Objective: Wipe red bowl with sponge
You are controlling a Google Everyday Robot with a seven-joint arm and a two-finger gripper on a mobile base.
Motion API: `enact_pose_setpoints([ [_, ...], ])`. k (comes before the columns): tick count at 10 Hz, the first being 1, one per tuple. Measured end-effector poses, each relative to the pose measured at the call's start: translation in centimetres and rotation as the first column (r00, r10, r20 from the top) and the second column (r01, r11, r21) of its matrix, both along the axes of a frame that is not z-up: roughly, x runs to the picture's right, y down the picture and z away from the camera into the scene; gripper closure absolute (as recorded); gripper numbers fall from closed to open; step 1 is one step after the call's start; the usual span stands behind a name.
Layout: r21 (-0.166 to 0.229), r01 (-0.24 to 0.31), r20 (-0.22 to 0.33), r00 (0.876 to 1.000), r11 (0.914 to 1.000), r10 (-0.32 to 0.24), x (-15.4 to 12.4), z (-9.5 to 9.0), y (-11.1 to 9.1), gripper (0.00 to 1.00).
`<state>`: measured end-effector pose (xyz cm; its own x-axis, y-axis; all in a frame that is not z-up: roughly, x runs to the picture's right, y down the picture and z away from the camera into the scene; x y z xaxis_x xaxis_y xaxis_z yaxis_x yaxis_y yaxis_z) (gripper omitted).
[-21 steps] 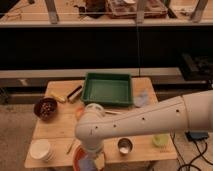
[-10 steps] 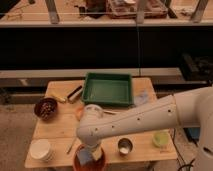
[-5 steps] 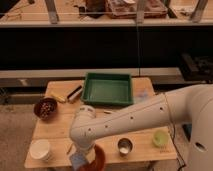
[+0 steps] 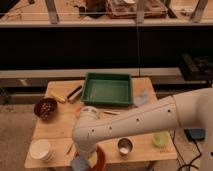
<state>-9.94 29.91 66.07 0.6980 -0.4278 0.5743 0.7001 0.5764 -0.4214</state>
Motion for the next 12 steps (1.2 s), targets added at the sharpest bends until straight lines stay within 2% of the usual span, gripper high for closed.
enact_pose_setpoints([
  [3,-0.023,-0.012,-0.027,1.000,0.9997,0.011,2.2,-0.6,0.6,0.82],
  [6,-0.012,-0.025,-0.059,0.998,0.9996,0.024,3.8,-0.7,0.3,0.82],
  [7,0.011,-0.029,-0.095,0.995,0.9995,0.029,4.7,-0.1,-0.2,0.82],
  [9,0.035,-0.028,-0.131,0.991,0.9990,0.033,5.3,1.3,-0.9,0.82],
  [12,0.059,-0.017,-0.139,0.990,0.9981,0.025,4.5,3.1,-1.6,0.82],
])
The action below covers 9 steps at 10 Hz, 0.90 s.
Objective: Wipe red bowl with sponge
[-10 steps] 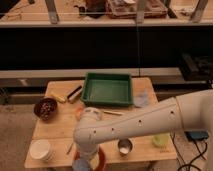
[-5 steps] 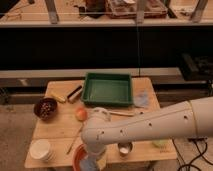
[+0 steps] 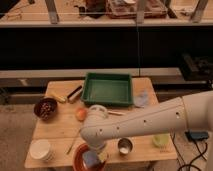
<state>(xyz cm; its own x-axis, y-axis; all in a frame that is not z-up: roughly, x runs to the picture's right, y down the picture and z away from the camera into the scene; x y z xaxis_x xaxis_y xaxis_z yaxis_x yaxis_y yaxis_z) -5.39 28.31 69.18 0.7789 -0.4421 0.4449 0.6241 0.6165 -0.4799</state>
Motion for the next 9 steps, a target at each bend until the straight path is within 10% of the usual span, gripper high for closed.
enact_pose_setpoints([
  [9,-0.038,0.071,0.163,0.985,0.9968,-0.064,-6.2,-1.9,2.3,0.82],
])
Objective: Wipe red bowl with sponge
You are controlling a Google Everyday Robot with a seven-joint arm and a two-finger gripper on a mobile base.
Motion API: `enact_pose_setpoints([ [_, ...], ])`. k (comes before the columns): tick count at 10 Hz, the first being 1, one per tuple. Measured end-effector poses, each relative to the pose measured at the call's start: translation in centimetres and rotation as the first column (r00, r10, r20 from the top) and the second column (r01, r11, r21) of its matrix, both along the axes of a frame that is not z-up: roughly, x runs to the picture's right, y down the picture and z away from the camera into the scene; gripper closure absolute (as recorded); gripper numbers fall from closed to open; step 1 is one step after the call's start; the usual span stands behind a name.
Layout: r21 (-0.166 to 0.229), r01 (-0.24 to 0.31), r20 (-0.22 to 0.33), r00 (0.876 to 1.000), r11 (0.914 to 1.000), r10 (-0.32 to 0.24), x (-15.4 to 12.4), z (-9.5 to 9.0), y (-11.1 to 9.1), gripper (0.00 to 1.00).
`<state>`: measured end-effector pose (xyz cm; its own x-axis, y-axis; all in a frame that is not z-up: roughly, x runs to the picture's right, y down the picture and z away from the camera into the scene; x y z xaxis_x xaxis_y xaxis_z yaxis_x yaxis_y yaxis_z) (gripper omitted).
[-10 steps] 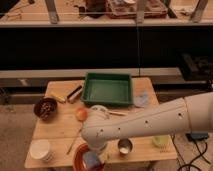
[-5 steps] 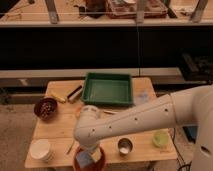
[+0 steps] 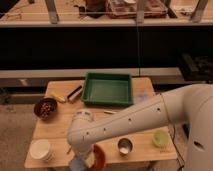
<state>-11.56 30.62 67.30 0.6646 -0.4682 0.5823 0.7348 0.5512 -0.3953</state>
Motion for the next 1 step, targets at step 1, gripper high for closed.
enact_pose_setpoints([
  [1,-0.009,0.001,0.009,1.000,1.0000,-0.001,0.03,-0.34,0.23,0.82],
])
